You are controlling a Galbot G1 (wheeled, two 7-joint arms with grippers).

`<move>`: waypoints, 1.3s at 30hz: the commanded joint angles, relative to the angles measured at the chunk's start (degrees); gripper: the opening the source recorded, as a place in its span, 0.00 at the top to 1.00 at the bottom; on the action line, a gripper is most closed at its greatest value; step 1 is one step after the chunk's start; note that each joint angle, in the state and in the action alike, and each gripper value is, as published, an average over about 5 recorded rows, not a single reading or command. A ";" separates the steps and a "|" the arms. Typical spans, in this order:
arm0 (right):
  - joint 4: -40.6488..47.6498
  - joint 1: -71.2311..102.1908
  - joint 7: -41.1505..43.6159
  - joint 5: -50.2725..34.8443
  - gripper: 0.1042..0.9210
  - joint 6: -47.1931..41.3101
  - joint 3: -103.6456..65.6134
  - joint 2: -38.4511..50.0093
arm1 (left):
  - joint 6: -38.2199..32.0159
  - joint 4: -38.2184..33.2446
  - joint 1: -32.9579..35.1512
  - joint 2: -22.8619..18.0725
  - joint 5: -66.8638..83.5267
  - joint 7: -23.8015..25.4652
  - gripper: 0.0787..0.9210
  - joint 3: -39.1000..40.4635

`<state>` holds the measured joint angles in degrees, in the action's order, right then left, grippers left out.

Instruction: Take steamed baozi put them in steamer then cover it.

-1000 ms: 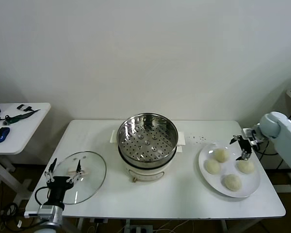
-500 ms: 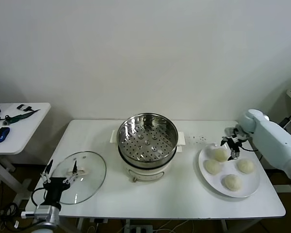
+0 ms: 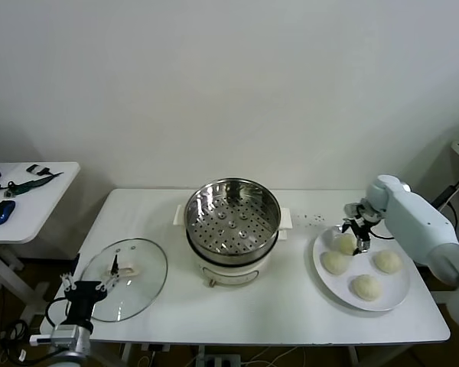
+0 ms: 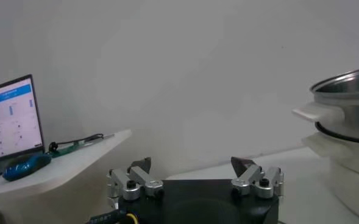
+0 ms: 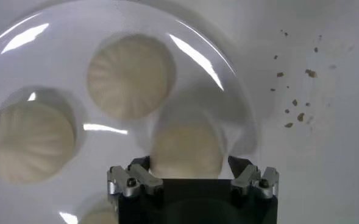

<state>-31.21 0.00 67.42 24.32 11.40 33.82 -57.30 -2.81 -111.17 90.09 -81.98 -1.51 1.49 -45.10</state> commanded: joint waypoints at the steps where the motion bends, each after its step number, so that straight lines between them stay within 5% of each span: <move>1: 1.29 -0.11 -0.05 0.74 0.24 0.12 -0.24 -1.16 | -0.04 0.01 0.01 0.03 0.02 0.00 0.12 -0.02; 19: -13.24 -18.02 3.06 -10.17 0.30 6.91 18.21 4.15 | -0.12 -0.37 0.84 0.23 0.03 -0.03 0.12 -0.04; 30: -15.48 -39.53 6.70 -17.14 0.30 19.79 31.41 -8.59 | -0.04 -1.04 1.68 0.36 0.20 -0.05 0.12 0.49; 39: -18.72 -38.76 5.74 -12.58 0.30 25.31 31.27 -21.15 | 0.08 -1.65 2.18 0.78 0.41 -0.07 0.12 0.96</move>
<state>-48.08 -33.47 72.51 12.12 32.34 61.18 -71.16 -2.78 -112.82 92.28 -81.19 -1.09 1.41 -44.17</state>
